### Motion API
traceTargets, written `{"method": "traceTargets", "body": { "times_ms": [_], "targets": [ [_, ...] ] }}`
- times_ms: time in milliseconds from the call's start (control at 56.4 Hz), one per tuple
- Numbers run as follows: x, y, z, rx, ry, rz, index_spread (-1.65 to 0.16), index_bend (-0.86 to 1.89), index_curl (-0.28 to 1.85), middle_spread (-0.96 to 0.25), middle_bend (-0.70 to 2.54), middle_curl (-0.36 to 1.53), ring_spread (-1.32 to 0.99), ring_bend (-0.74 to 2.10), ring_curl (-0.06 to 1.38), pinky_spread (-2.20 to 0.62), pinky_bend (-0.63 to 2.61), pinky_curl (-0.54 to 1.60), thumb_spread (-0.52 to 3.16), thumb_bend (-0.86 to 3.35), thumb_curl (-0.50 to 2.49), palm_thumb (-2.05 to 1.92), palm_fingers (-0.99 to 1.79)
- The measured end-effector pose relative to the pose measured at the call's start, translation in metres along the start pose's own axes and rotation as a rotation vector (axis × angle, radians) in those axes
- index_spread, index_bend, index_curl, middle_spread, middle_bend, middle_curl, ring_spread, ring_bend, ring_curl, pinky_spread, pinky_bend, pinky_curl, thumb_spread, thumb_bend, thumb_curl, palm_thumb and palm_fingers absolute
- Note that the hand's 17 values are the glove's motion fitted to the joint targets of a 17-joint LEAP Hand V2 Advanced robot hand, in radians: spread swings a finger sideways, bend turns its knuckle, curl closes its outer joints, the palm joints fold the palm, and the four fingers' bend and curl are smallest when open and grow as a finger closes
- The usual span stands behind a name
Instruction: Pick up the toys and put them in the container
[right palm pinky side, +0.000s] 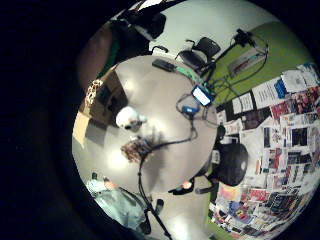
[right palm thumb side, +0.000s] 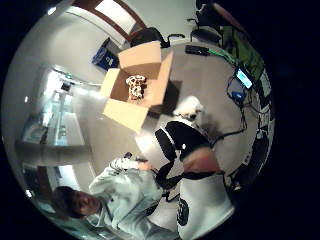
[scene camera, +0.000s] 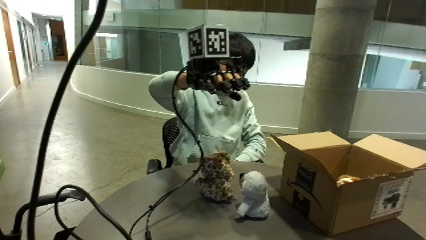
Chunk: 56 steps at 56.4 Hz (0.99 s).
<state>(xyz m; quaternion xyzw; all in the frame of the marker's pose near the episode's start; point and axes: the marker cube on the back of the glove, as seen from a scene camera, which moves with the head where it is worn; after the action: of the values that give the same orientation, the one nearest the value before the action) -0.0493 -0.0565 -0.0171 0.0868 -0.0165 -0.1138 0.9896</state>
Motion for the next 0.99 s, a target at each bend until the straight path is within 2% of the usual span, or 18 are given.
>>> {"method": "traceTargets", "body": {
  "times_ms": [177,514,745,993],
  "targets": [
    [0.010,0.041,0.027,-0.059,-0.008,0.013,-0.30,0.18,0.46,-0.04,0.19,0.44,-0.10,0.36,0.33,0.02,0.74,0.31,1.25,-0.02,0.36,0.21,0.04],
    [-0.005,0.051,0.077,-0.149,-0.051,-0.044,-0.30,0.18,0.44,-0.03,0.19,0.43,-0.11,0.37,0.33,0.02,0.73,0.32,1.24,-0.02,0.33,0.17,0.04],
    [-0.025,0.058,0.135,-0.187,-0.068,-0.047,-0.26,0.10,0.38,-0.02,0.18,0.41,-0.06,0.42,0.35,0.03,0.90,0.37,1.19,-0.03,0.31,0.08,-0.01],
    [-0.034,0.073,0.208,-0.282,-0.008,0.019,-0.21,0.10,0.31,-0.01,0.19,0.40,-0.01,0.51,0.36,0.04,1.03,0.40,1.15,-0.01,0.31,0.07,-0.03]
  ]
}}
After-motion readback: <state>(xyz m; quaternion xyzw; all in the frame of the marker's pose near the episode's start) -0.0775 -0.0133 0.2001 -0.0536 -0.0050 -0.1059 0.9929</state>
